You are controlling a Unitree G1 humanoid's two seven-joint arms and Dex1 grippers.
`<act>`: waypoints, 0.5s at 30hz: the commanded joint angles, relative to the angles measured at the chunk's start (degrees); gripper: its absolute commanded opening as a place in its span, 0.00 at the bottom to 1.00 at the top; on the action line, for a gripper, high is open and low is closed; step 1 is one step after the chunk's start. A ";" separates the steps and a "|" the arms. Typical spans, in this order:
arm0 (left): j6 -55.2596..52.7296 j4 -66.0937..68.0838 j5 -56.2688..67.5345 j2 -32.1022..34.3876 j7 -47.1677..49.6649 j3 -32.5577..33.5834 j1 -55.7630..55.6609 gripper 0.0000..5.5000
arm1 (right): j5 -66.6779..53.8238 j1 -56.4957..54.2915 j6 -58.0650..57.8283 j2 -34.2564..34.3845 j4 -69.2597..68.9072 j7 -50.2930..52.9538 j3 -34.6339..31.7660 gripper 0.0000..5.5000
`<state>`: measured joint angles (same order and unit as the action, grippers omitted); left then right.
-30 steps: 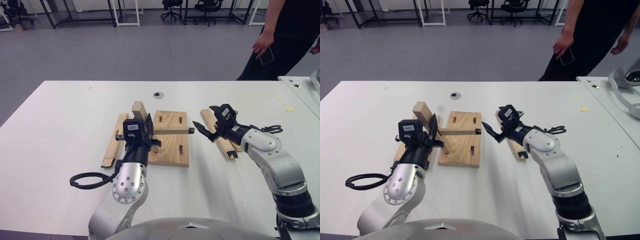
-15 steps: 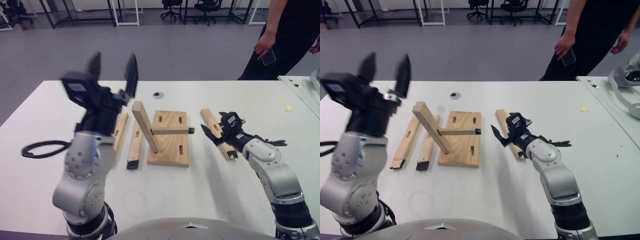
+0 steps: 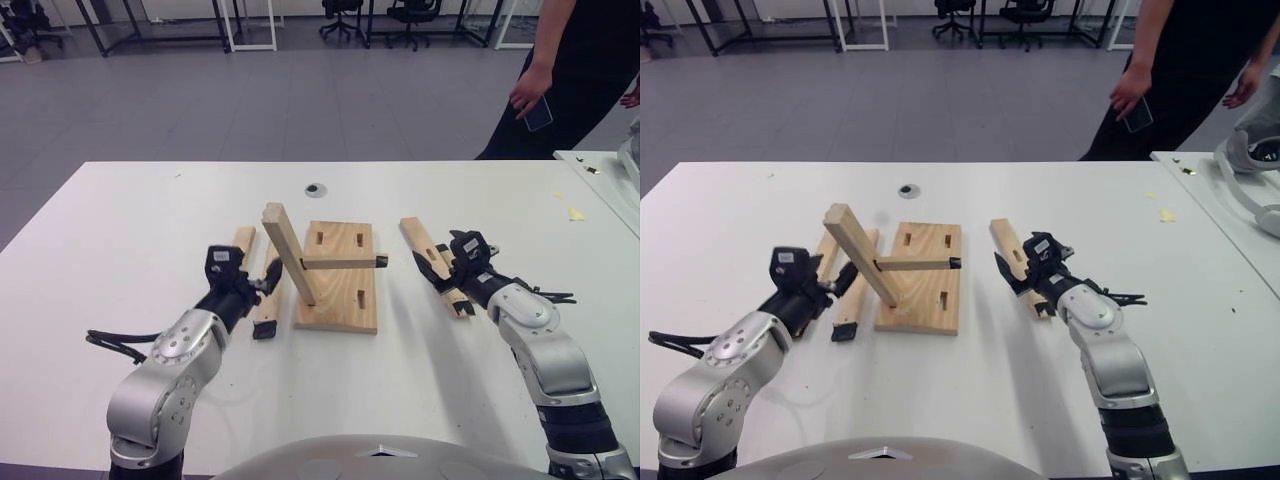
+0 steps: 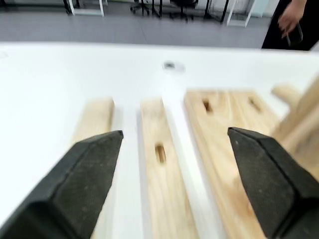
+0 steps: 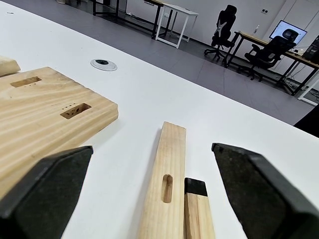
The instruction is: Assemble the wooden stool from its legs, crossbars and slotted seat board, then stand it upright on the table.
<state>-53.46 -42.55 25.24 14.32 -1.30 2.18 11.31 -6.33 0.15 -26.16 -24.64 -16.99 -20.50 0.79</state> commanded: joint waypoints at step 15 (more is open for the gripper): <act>1.86 8.71 -9.82 3.59 -1.84 -7.77 5.42 0.55 | 2.12 -1.29 1.62 2.34 2.64 0.37 0.82 0.81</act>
<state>-51.71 -35.33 15.95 18.22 -2.41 -4.92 16.80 -4.50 0.07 -25.07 -22.51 -14.86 -20.41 1.56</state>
